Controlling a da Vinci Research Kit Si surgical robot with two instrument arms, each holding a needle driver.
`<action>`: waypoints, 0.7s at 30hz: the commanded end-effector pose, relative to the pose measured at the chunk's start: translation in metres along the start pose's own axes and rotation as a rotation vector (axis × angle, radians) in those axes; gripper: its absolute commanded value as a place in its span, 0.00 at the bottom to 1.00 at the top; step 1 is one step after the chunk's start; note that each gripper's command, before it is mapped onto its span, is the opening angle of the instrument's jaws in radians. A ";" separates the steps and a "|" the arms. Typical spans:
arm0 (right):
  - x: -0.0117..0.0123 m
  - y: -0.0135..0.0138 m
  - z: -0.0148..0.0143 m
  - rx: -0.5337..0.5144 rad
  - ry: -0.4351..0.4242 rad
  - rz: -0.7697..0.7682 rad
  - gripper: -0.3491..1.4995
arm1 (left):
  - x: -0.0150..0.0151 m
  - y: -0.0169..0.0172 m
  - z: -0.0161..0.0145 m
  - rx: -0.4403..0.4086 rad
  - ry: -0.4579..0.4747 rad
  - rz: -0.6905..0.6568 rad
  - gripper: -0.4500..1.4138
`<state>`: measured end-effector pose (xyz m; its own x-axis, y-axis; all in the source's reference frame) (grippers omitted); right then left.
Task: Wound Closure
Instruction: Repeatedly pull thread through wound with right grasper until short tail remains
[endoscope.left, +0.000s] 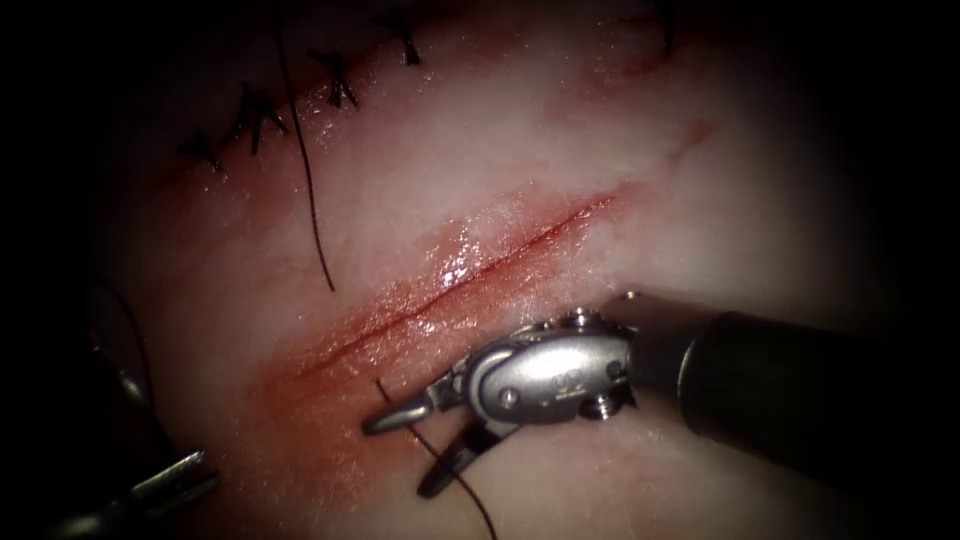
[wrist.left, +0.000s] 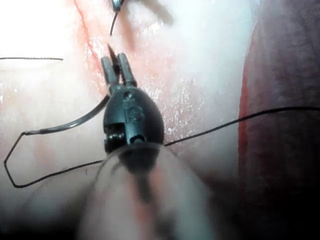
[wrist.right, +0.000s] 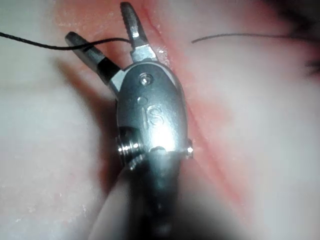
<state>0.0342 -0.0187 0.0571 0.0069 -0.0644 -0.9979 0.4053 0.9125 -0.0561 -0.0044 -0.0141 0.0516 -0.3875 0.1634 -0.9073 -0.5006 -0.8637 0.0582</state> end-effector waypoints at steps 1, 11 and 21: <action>-0.0009 0.0011 0.0013 -0.006 -0.003 -0.009 0.88 | -0.0004 0.0000 0.0008 0.000 0.002 0.001 0.00; -0.0036 0.0033 0.0010 -0.025 -0.015 -0.006 0.79 | -0.0005 0.0000 0.0004 -0.001 0.003 0.002 0.00; -0.0037 0.0029 0.0007 0.060 0.012 -0.041 0.00 | -0.0003 0.0000 0.0004 0.000 0.002 0.002 0.00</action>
<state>0.0351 -0.0166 0.0602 -0.0173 -0.0973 -0.9951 0.4581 0.8839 -0.0944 -0.0041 -0.0143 0.0514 -0.3884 0.1619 -0.9072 -0.4999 -0.8640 0.0599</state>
